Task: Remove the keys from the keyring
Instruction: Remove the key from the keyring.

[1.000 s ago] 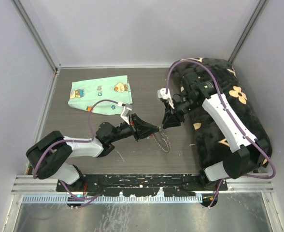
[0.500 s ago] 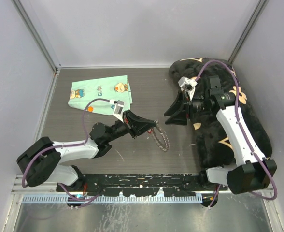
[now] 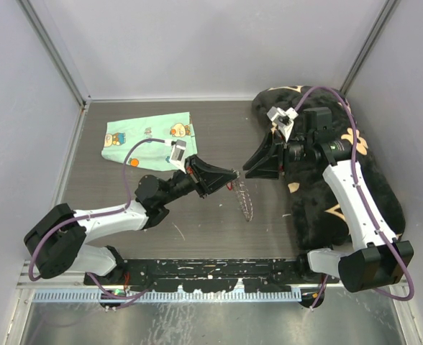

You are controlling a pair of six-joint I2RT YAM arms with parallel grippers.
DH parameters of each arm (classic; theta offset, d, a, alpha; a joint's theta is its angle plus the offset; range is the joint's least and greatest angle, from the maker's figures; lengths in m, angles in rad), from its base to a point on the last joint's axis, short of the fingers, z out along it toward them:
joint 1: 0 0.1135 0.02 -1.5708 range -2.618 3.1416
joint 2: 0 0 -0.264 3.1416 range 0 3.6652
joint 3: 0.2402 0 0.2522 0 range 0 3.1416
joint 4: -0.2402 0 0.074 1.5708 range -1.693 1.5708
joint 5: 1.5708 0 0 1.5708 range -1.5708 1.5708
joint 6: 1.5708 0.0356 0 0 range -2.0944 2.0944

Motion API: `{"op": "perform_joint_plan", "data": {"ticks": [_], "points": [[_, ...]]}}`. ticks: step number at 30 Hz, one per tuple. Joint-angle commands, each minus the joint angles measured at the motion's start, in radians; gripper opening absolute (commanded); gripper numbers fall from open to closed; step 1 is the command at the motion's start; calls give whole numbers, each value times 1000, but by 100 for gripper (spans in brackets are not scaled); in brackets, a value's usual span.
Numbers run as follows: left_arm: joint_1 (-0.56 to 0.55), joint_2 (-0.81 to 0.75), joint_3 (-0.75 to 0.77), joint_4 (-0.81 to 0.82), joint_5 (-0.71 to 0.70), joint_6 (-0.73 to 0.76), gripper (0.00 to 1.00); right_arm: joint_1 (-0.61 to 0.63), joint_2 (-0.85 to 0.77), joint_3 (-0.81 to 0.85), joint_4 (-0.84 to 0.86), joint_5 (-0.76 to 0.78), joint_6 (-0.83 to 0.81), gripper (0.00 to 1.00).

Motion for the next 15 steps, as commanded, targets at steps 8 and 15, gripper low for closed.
{"op": "perform_joint_plan", "data": {"ticks": [8, 15], "points": [[-30, -3, 67, 86, -45, -1, 0, 15, -45, -26, 227, 60, 251, 42], [-43, 0, 70, 88, -58, 18, 0, 25, -82, -92, 368, 75, 372, 34]]}}
